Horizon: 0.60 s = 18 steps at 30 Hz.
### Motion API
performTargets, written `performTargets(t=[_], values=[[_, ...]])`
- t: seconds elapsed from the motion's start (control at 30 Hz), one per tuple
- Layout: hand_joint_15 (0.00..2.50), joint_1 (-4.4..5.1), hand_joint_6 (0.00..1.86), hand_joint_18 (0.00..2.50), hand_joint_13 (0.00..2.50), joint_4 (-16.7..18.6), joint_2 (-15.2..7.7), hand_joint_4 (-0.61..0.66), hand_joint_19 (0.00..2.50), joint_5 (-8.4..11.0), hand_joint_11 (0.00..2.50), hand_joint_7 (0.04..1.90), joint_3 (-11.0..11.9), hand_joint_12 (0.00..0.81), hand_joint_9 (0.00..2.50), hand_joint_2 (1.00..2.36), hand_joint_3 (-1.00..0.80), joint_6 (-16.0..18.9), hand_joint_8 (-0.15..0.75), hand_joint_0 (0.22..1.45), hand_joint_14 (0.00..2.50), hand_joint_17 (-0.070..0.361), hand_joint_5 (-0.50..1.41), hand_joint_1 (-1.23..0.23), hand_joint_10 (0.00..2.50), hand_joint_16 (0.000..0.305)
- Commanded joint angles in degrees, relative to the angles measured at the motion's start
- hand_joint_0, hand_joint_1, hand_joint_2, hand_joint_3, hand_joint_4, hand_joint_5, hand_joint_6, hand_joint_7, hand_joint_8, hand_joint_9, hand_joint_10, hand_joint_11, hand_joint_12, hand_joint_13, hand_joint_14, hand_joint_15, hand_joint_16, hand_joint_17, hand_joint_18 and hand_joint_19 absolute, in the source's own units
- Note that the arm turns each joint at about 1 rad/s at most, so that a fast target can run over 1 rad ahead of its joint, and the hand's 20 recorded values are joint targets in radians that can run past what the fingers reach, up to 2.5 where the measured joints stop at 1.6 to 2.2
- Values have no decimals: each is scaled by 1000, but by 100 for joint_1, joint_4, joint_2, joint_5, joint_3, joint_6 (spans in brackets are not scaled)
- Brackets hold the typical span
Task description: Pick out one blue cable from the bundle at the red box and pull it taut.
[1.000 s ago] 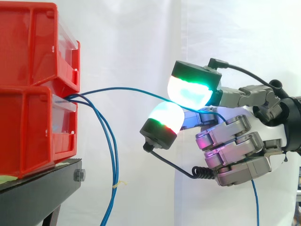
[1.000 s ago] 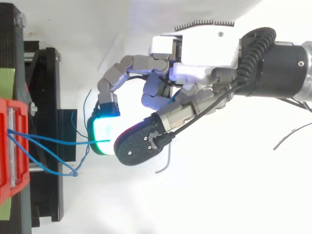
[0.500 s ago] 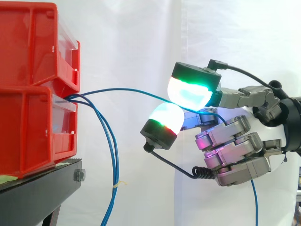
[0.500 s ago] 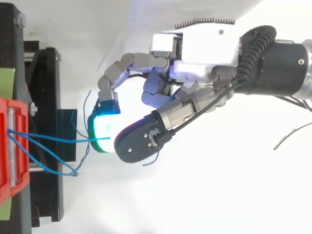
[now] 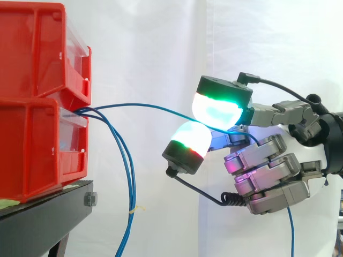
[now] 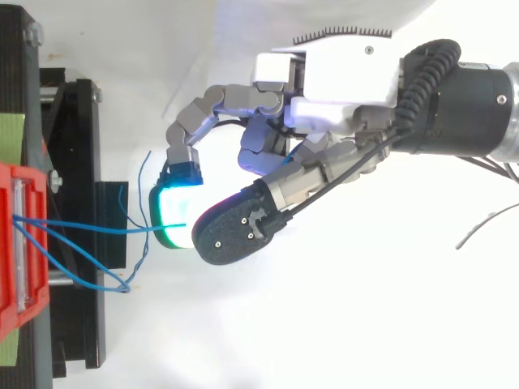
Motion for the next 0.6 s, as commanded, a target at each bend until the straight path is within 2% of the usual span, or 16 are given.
performTargets(t=[0.0,0.13,0.23,0.27,0.37,0.5,0.53,0.57], values=[[1122,8,924,1577,1233,-10,0,-220,1958,-1,1253,990,-1,289,1344,1023,-98,-50,242,682,2500,80,-122,-814,2421,36],[1111,-1,924,1578,1241,-133,9,-215,1955,-89,1258,988,-10,293,1346,1023,-98,-182,245,683,2500,80,-122,-814,2423,36],[1112,-1,924,1579,1241,-405,26,-214,1958,-203,1256,991,-1,290,1347,1023,-98,-340,242,683,2500,80,-122,-814,2425,36],[1113,-19,924,1579,1241,-704,79,-218,1958,-282,1264,991,-45,290,1348,1023,-98,-455,245,683,2500,80,-122,-814,2424,36],[1114,-27,924,1580,1241,-862,246,-213,1965,-291,1268,994,-265,291,1351,1023,-97,-525,253,683,2500,81,-122,-814,2426,36],[1115,-19,924,1582,1242,-608,554,-212,1968,-229,1269,990,-774,291,1350,1023,-96,-551,244,682,2500,81,-122,-814,2430,36],[1116,-10,924,1582,1243,-493,668,-212,1969,-194,1263,991,-976,293,1351,1023,-97,-551,253,682,2500,81,-121,-814,2433,36],[1117,-1,924,1583,1243,-441,729,-212,1958,-159,1262,982,-1056,293,1349,1024,-96,-551,243,682,2500,80,-121,-814,2433,36]])
